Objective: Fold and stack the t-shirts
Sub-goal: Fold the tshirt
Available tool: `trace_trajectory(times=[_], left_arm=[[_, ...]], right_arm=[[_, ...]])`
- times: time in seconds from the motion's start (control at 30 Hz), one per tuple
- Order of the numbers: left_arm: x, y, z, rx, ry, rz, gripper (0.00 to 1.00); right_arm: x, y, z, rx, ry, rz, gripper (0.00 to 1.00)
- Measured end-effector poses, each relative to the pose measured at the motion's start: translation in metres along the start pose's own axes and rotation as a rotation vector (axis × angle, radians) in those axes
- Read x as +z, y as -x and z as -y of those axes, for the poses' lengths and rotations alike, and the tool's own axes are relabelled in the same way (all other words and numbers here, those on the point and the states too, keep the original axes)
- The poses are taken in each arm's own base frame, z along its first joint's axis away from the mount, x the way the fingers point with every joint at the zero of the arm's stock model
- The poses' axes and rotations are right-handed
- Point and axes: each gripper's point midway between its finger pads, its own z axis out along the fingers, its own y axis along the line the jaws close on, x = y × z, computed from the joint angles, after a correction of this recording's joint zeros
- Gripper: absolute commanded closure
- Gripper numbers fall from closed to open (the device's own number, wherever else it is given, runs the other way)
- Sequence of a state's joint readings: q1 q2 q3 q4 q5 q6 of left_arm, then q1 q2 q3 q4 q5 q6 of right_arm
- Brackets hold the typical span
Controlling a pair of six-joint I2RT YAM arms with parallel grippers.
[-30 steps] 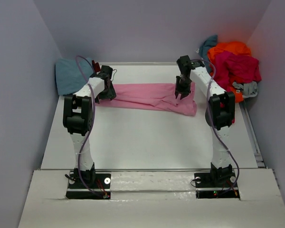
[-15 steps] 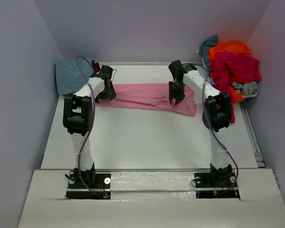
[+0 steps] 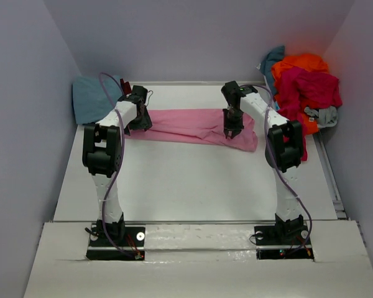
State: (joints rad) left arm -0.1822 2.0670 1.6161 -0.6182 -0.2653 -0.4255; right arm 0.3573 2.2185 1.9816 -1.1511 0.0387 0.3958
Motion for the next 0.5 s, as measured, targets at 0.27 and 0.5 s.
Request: trace_trajectory(times=[0.27,0.5], left_arm=[[0.0000,0.0000,-0.0001,0.002,0.000,0.000,0.18],[0.0000,-0.0001,0.0001,0.002,-0.001,-0.001,0.18]], right_arm=[[-0.0001,0.0002,0.0001,-0.001,-0.001,0.001,0.93],[-0.0019,0.0037,0.0011,0.000,-0.008,0.015,0.93]])
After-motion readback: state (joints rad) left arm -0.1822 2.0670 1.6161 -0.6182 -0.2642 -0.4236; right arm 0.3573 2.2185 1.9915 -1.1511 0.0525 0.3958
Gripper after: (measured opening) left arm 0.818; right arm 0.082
